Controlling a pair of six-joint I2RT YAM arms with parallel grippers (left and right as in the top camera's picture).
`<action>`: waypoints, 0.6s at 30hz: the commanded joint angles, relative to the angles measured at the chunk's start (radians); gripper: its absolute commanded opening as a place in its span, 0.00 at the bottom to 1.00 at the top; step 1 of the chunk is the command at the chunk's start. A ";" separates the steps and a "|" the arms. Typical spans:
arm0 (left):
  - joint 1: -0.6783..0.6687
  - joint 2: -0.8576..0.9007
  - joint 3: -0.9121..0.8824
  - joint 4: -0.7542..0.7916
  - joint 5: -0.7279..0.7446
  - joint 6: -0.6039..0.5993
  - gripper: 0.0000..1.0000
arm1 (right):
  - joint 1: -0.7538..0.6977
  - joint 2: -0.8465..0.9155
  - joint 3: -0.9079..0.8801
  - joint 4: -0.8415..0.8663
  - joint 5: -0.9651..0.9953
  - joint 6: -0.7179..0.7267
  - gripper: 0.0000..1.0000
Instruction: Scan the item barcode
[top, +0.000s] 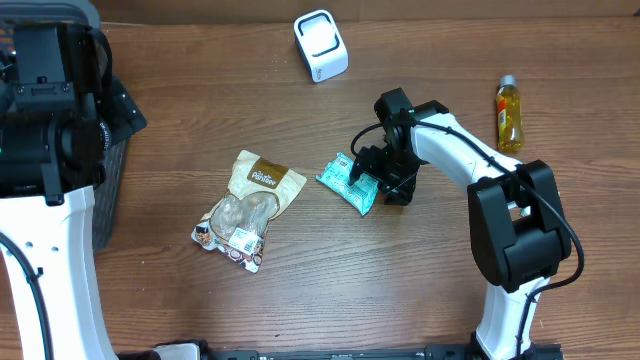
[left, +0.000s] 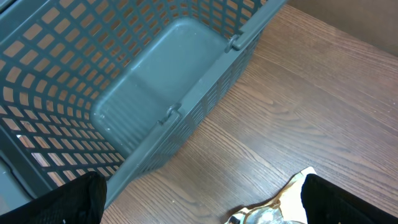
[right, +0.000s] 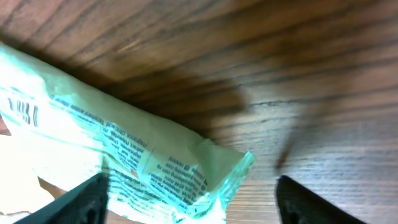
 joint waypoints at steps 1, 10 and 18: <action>0.005 0.006 0.009 0.002 0.001 -0.011 1.00 | 0.000 0.007 -0.001 0.010 -0.020 -0.008 0.72; 0.005 0.006 0.009 0.002 0.002 -0.011 1.00 | 0.000 0.012 -0.068 0.137 -0.029 0.000 0.53; 0.005 0.006 0.009 0.002 0.002 -0.011 0.99 | -0.002 0.003 -0.087 0.166 -0.032 -0.014 0.04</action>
